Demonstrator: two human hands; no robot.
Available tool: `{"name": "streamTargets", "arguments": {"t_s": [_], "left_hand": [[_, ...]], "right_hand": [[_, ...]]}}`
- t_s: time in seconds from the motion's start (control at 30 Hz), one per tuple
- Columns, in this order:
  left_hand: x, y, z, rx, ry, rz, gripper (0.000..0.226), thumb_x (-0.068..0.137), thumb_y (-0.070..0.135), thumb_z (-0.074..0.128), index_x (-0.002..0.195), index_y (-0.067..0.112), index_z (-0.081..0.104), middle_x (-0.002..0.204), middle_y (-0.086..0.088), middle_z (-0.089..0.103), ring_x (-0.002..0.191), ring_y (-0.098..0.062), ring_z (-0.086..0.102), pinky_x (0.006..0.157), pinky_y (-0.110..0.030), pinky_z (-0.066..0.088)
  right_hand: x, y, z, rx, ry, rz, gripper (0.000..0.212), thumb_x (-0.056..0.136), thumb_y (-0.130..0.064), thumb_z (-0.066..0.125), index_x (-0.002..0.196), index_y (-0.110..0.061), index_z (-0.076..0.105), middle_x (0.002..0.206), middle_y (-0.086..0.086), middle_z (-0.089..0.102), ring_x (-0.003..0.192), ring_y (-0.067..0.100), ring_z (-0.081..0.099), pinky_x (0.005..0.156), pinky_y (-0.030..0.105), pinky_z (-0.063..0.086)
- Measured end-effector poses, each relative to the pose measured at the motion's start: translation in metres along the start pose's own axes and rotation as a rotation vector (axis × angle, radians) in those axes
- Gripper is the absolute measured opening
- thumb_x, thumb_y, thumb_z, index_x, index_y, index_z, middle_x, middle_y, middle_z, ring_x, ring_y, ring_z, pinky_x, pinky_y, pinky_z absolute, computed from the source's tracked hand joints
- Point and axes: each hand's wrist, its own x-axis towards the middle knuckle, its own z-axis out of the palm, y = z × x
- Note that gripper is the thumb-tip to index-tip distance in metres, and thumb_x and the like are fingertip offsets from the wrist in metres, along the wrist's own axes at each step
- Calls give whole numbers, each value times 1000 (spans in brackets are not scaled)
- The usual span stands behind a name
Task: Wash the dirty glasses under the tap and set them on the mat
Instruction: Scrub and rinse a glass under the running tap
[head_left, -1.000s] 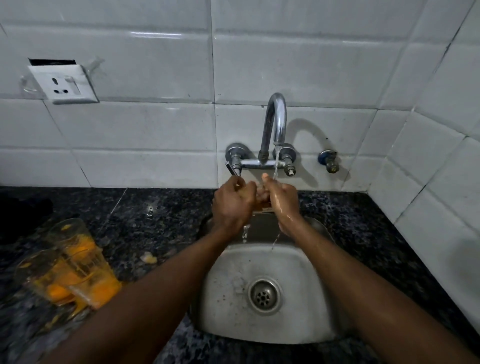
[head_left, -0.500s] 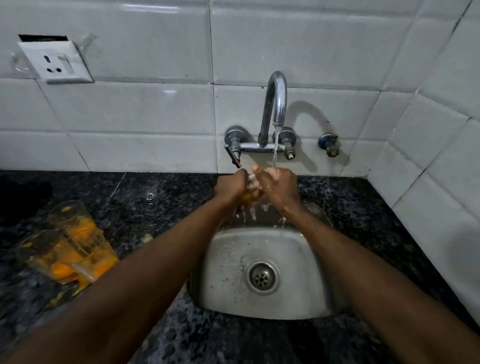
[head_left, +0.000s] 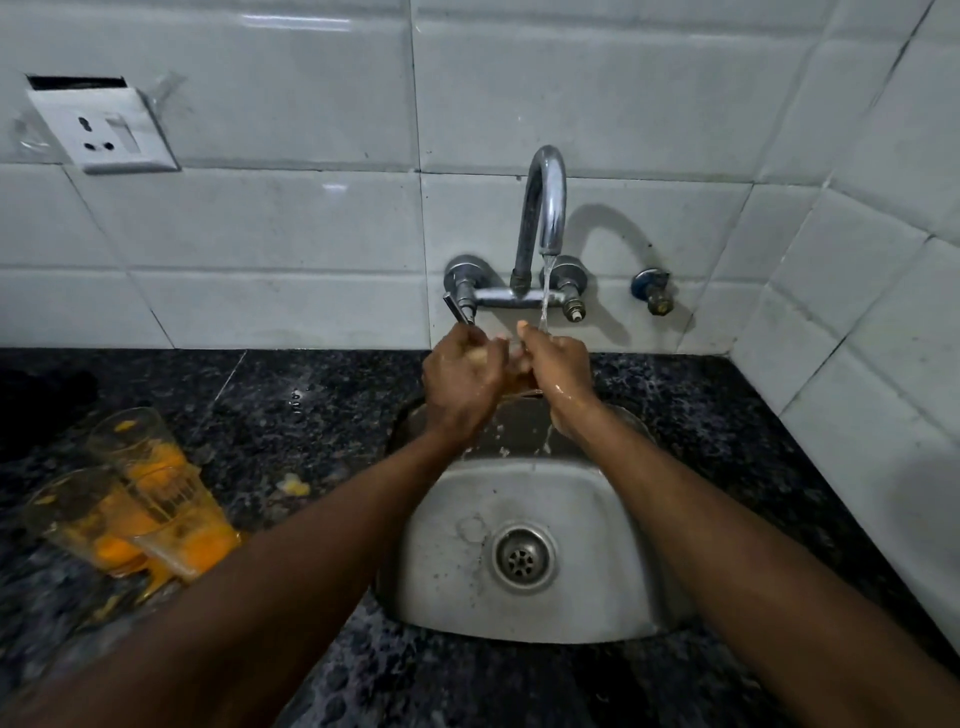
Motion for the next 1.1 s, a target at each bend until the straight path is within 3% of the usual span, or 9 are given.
{"name": "streamTargets", "arguments": {"t_s": [0.2, 0.37, 0.43, 0.5, 0.57, 0.7, 0.8, 0.87, 1.1], "left_hand": [[11, 11, -3, -119, -240, -677, 33, 98, 37, 49, 87, 10, 63, 84, -13, 70, 61, -22, 62, 45, -23, 43], [-3, -3, -1, -14, 136, 141, 16, 94, 27, 57, 93, 13, 65, 81, -3, 66, 70, -14, 60, 58, -21, 46], [8, -2, 0, -85, 119, -107, 21, 97, 24, 53, 87, 11, 66, 72, -1, 62, 64, -14, 56, 52, -21, 40], [18, 6, -5, -206, -128, -620, 31, 99, 29, 44, 88, 8, 63, 71, -7, 64, 55, -18, 55, 44, -22, 39], [20, 12, -6, -260, -233, -795, 37, 100, 37, 43, 95, 7, 63, 79, -11, 69, 55, -20, 61, 43, -25, 44], [9, 8, -3, -123, 42, -141, 16, 95, 30, 61, 89, 16, 65, 79, 2, 66, 73, -15, 66, 63, -27, 54], [25, 0, -4, -9, -18, -362, 30, 88, 37, 54, 77, 12, 66, 78, -5, 68, 72, -19, 65, 66, -29, 54], [37, -1, -6, 108, -107, -599, 48, 75, 51, 48, 83, 8, 69, 86, -12, 71, 78, -31, 69, 74, -42, 61], [19, -15, -13, -104, -229, -42, 19, 95, 31, 61, 88, 13, 66, 81, -2, 68, 73, -18, 66, 59, -25, 53]], "right_hand": [[-8, 7, -3, -336, 3, -322, 33, 93, -34, 64, 67, -13, 64, 60, 0, 66, 51, 12, 65, 50, 24, 53], [-2, -2, 7, 99, 79, 35, 30, 93, -34, 63, 73, -12, 67, 62, 0, 66, 54, 12, 61, 50, 21, 48], [-2, -1, 6, -87, -29, -144, 38, 97, -39, 57, 74, -10, 67, 64, 2, 68, 54, 11, 64, 51, 22, 52], [-2, 3, 3, -327, -85, -347, 46, 100, -41, 49, 70, -9, 63, 64, 5, 67, 54, 13, 65, 51, 27, 54], [-4, 6, 1, -291, -81, -309, 49, 101, -40, 46, 68, -8, 61, 64, 6, 66, 54, 12, 64, 53, 28, 53], [7, 1, -9, 72, -269, 8, 44, 101, -38, 46, 96, -2, 71, 86, 11, 74, 87, 37, 69, 88, 52, 55], [14, 4, -23, -33, -654, -10, 28, 91, -6, 61, 119, -10, 66, 116, 6, 72, 111, 23, 67, 99, 44, 50], [16, 3, -31, -18, -848, 88, 58, 80, 20, 58, 126, -14, 59, 129, 4, 65, 121, 18, 61, 99, 37, 51], [22, 5, -37, -27, -992, 247, 74, 70, 20, 56, 140, -3, 46, 136, 16, 58, 127, 25, 55, 108, 38, 44]]}}
